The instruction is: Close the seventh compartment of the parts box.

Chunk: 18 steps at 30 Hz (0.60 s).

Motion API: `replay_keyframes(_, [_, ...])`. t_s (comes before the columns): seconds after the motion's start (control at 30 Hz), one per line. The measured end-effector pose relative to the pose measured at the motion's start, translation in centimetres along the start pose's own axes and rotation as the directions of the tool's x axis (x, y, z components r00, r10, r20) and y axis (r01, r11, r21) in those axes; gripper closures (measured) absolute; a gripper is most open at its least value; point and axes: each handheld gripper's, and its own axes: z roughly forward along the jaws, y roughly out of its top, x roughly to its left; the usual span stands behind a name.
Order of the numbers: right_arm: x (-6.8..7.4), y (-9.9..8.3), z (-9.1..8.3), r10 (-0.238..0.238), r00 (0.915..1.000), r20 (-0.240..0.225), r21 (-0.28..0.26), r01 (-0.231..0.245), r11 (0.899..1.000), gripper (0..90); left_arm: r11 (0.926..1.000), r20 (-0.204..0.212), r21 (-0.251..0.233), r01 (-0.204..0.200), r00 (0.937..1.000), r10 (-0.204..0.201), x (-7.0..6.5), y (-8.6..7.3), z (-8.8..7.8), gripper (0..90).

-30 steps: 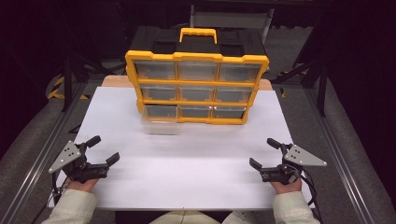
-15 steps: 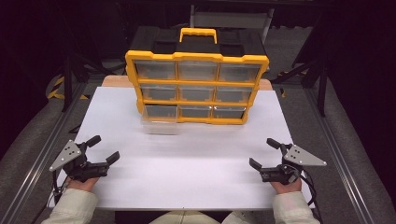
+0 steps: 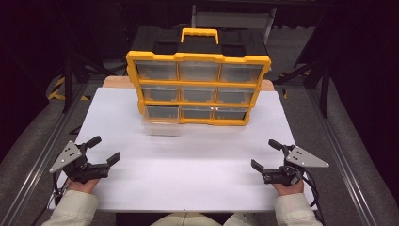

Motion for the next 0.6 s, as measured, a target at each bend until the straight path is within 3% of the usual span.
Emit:
replay_keyframes(0.43, [0.0, 0.0, 0.0, -0.001, 1.0, 0.003, 0.002, 0.001, 1.0, 1.4, 0.999, 0.009, -0.03, -0.032, 0.9994, 0.033, -0.1, 1.9, 0.2, 1.8])
replay_keyframes(0.6, [0.1, 0.0, 0.0, 0.0, 1.0, 0.0, 0.005, 0.0, 1.0, 1.4, 0.9985, 0.013, -0.051, -0.021, 0.9997, 0.022, 0.1, 2.4, 0.2, 2.1])
